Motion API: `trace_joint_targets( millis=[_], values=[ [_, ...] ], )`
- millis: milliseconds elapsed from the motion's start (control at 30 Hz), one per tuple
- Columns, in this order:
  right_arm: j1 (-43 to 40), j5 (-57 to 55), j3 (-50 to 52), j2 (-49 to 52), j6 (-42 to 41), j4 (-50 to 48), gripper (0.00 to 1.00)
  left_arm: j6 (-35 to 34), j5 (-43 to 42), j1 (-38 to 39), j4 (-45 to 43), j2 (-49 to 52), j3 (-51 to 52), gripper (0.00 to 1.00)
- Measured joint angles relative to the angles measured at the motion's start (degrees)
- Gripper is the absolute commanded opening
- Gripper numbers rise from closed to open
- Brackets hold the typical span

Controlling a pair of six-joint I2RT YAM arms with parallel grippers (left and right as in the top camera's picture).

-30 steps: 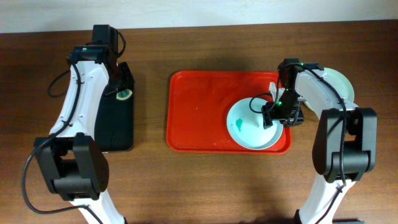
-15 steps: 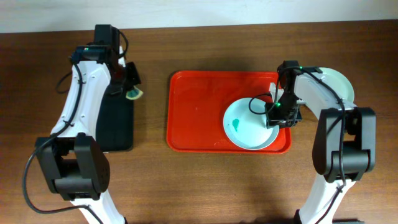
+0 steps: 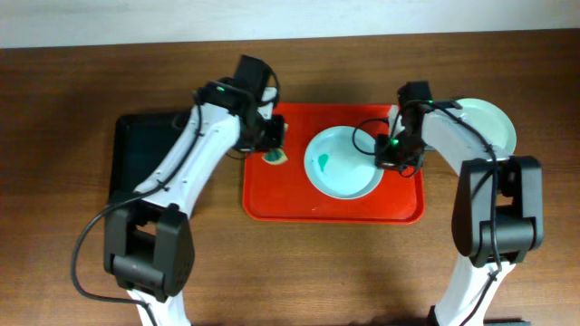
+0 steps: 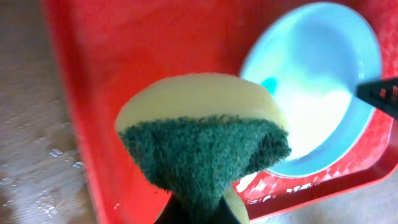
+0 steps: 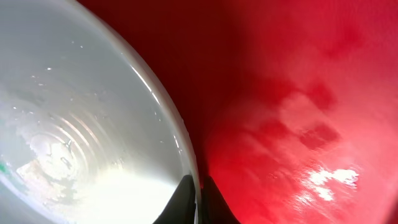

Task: Clean dirty plates on tray and stack at the side
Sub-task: 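Scrub the remaining plate with the sponge in the left gripper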

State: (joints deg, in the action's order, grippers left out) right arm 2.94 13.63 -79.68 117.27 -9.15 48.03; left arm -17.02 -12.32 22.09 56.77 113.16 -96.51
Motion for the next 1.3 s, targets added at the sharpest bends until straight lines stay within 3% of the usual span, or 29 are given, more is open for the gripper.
trace_joint_targets(
  millis=[367,900,1133,1300],
  values=[
    [10.21,0.90,0.35,0.00,-2.58,-7.56,0.04,-4.90,0.15,5.70,-16.87,0.00,10.19,0.00],
    [10.78,1.07,0.42,0.00,-1.14,-7.58,0.04,-12.46,3.50,5.70,-29.66,0.11,18.69,0.00],
    [10.78,1.07,0.42,0.00,-1.16,-7.58,0.04,-15.87,0.96,5.60,-30.71,4.94,18.67,0.00],
    [10.78,1.11,0.42,0.02,-1.11,-7.58,0.04,-14.82,8.41,6.10,-24.81,4.90,17.46,0.00]
  ],
)
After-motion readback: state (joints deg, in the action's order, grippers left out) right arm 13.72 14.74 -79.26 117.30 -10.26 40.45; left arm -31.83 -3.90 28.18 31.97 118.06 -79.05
